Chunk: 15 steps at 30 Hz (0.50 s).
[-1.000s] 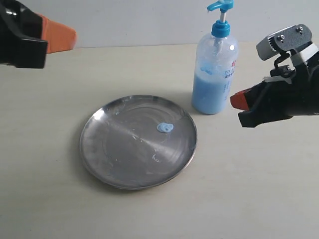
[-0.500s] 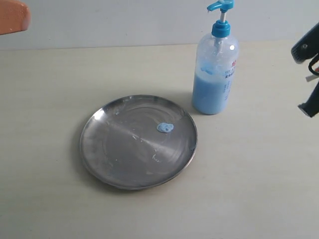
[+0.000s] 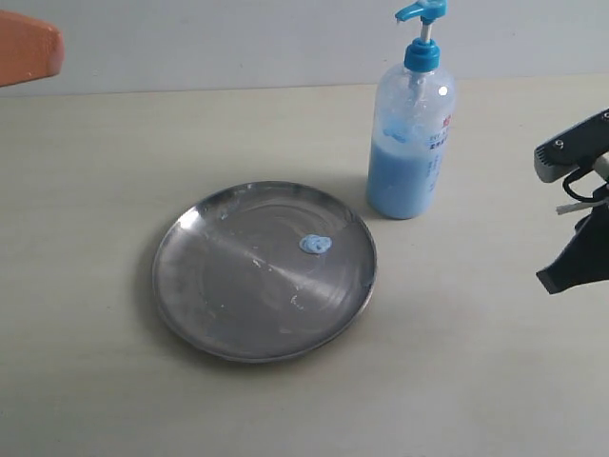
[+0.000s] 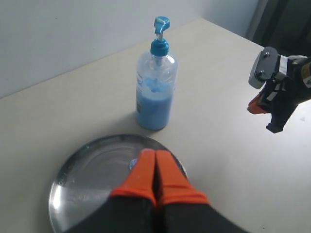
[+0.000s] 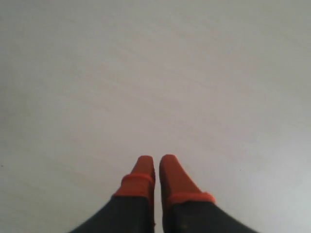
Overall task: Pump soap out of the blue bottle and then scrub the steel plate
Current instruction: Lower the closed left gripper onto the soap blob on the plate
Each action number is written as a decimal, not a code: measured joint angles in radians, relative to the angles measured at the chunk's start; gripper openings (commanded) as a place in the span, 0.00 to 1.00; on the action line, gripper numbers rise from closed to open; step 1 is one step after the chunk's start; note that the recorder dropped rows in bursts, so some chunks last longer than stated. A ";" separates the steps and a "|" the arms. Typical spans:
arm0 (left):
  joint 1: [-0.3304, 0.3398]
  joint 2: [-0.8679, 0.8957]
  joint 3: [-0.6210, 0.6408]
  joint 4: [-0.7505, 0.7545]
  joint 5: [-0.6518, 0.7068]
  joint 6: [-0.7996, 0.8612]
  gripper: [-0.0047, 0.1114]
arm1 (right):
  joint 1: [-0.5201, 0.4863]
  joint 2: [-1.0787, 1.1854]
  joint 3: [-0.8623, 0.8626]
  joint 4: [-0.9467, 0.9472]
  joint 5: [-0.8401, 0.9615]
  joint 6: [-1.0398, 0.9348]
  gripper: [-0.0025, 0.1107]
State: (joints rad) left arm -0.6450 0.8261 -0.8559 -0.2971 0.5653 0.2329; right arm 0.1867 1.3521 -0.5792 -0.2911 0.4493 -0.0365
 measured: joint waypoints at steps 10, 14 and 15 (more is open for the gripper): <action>0.000 0.000 0.077 -0.003 -0.077 0.000 0.04 | 0.000 -0.150 0.000 0.229 -0.076 -0.024 0.06; 0.000 0.005 0.111 -0.041 -0.140 0.000 0.04 | 0.000 -0.288 0.002 0.344 -0.082 -0.101 0.05; 0.000 0.014 0.115 -0.050 -0.149 0.000 0.04 | 0.000 -0.326 0.002 0.373 -0.084 -0.117 0.05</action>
State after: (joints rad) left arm -0.6450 0.8396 -0.7410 -0.3475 0.4168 0.2329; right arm 0.1867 1.0259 -0.5775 0.0822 0.3651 -0.1531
